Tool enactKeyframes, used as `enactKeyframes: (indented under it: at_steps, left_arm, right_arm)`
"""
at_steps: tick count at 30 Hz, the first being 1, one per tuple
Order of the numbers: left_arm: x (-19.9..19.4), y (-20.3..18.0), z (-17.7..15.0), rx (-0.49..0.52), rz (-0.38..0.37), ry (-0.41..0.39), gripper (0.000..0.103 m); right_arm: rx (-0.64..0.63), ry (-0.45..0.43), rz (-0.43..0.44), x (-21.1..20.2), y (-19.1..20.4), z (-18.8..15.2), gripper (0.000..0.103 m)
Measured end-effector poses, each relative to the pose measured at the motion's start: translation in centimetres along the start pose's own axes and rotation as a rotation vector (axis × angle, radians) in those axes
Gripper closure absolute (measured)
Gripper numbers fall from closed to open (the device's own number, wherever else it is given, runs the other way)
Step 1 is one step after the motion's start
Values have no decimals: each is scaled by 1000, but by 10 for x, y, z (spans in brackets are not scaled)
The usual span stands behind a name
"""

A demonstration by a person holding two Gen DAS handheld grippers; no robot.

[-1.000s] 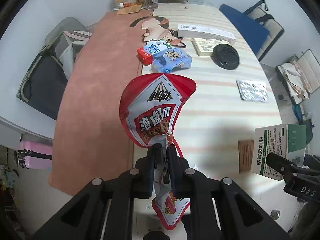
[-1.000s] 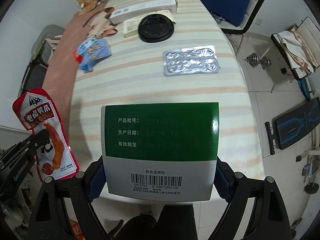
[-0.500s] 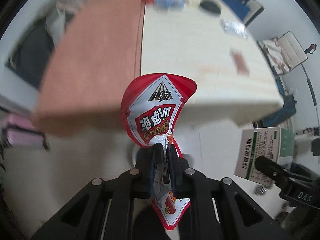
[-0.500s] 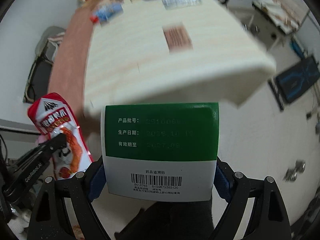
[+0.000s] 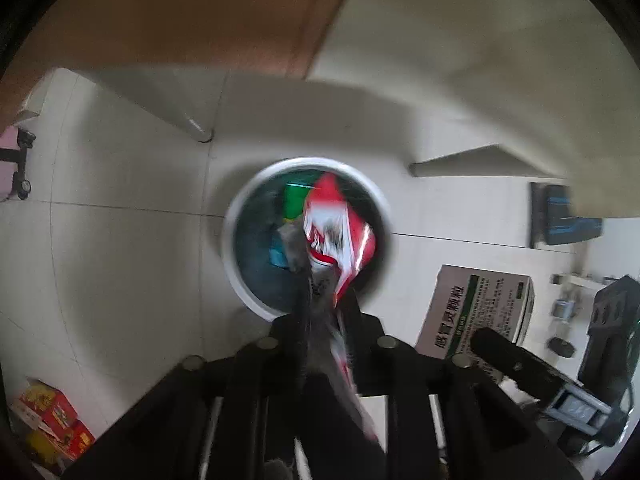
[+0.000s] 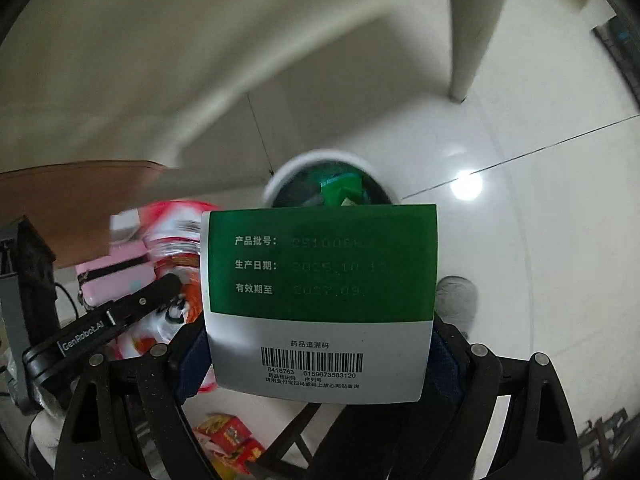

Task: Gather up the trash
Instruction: 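Open both tools over the trash bin, dropping packet and box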

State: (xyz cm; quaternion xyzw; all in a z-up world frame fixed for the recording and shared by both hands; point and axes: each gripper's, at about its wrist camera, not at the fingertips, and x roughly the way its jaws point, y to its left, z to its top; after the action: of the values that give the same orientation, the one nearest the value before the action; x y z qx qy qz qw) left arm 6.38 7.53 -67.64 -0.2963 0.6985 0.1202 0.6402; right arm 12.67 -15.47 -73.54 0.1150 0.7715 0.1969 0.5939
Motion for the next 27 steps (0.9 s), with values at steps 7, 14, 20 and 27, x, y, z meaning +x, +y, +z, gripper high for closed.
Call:
enactKeyframes:
  at_steps: [7,14,20,27]
  left_arm:
    - [39,33,-6,-4,97,-78,7]
    - [25,41,-19,26,190,-107,0]
    - [0,34,-39,44,212,-114,0]
    - [-44,21,-64,44,199,-133,0]
  right_arm:
    - [-81,20,-109,73,-7,15,0]
    - [-175,-22,-356,75,4,0,0]
    - [-211,-69,-456,48,26,-8,0]
    - [-229,-97,-463,3,50,-36,0]
